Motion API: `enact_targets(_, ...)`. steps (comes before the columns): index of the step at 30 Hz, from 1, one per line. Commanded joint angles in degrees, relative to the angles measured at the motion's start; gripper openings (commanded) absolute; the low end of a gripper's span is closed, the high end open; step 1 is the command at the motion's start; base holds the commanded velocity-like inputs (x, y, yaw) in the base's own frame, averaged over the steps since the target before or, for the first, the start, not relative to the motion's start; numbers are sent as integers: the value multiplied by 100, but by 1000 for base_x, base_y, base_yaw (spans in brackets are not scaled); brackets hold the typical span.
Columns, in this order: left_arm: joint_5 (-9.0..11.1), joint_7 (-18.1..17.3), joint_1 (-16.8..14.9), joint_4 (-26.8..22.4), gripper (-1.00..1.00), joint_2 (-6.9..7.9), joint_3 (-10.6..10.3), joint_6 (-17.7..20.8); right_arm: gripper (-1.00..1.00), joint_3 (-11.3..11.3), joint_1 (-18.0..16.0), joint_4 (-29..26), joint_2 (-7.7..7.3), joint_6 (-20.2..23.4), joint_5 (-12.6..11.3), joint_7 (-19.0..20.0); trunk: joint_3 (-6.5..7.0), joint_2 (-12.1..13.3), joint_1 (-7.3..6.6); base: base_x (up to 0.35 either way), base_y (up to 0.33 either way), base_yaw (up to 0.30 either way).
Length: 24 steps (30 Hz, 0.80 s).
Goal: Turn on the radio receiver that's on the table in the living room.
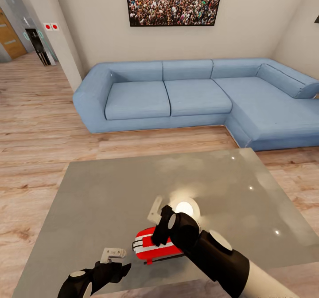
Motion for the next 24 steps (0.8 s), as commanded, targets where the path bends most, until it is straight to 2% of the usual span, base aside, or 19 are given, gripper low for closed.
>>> enact_targets(1,0,0,0,1,100,0,1,0,100,26,-4,37,11,0,5,3,0,0,0,0,0,0)
enact_targets(5,0,0,0,4,100,0,3,-1,100,120,-16,282,109,0,11,12,0,0,0,0,0,0)
enact_targets(12,0,0,0,6,100,0,3,-1,100,138,-18,459,229,0,8,22,0,0,0,0,0,0)
enact_targets(24,0,1,0,6,100,0,10,-1,100,134,-18,695,249,0,17,23,0,0,0,0,0,0)
